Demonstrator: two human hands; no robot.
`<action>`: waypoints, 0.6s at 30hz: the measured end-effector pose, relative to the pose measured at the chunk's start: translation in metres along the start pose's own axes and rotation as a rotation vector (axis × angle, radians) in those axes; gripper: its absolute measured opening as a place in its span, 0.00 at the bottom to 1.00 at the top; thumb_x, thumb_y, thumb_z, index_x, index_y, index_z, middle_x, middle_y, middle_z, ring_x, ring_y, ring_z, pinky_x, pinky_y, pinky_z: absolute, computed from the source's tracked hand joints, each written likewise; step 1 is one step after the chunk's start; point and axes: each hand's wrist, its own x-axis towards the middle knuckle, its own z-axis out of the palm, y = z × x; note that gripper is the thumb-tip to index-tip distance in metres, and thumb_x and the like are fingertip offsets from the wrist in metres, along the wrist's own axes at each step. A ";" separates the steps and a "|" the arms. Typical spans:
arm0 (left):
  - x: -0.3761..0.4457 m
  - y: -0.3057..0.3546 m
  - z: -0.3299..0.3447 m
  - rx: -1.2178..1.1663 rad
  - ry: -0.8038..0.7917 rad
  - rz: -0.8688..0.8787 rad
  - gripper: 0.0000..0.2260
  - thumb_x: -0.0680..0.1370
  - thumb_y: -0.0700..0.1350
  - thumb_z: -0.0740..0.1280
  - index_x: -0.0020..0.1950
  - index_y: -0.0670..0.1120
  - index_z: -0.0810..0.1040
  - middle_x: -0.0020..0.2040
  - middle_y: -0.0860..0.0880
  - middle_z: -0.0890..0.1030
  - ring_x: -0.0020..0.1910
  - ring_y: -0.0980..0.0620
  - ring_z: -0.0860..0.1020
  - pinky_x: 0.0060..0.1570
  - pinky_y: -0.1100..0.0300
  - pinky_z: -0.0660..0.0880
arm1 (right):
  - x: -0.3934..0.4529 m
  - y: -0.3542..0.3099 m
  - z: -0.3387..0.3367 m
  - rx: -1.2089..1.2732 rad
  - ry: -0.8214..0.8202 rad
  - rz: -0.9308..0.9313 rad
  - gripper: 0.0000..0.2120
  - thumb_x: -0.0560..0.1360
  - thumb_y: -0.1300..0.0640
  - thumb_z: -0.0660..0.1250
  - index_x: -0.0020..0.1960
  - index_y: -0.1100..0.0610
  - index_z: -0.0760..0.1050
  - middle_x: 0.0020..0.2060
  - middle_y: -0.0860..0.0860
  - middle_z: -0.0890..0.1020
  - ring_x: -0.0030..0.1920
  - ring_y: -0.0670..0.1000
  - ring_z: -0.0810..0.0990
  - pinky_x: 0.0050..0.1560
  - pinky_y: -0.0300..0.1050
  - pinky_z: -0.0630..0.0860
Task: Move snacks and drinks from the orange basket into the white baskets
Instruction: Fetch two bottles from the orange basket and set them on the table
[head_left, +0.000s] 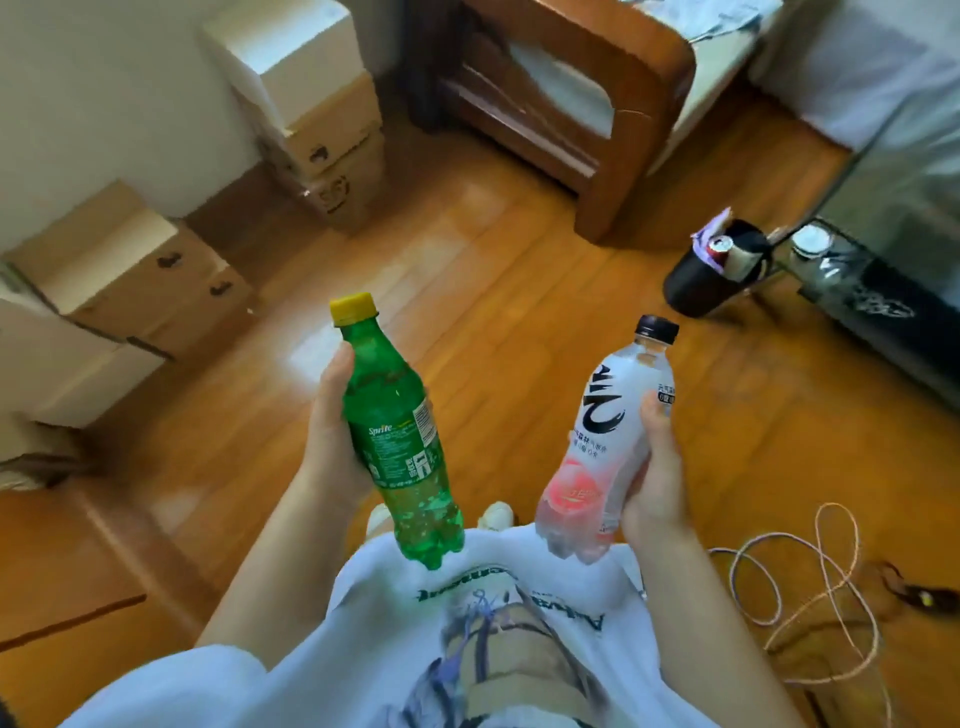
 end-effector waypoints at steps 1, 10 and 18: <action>0.009 -0.001 0.019 0.030 -0.031 -0.017 0.31 0.59 0.70 0.70 0.44 0.44 0.79 0.36 0.46 0.83 0.34 0.48 0.81 0.39 0.55 0.79 | 0.003 -0.008 -0.014 0.031 0.023 -0.014 0.35 0.65 0.40 0.66 0.66 0.58 0.70 0.52 0.57 0.79 0.55 0.59 0.77 0.55 0.57 0.74; 0.091 -0.025 0.183 0.216 -0.279 -0.157 0.25 0.68 0.63 0.63 0.48 0.41 0.73 0.37 0.43 0.78 0.34 0.46 0.78 0.40 0.55 0.76 | 0.034 -0.064 -0.122 0.269 0.320 -0.097 0.32 0.68 0.41 0.62 0.66 0.58 0.69 0.54 0.58 0.79 0.54 0.60 0.77 0.53 0.55 0.74; 0.188 -0.057 0.347 0.320 -0.523 -0.221 0.23 0.67 0.65 0.64 0.43 0.44 0.76 0.35 0.46 0.81 0.34 0.47 0.80 0.40 0.53 0.77 | 0.105 -0.142 -0.198 0.375 0.487 -0.122 0.36 0.63 0.38 0.66 0.66 0.56 0.70 0.51 0.56 0.79 0.51 0.57 0.78 0.46 0.51 0.75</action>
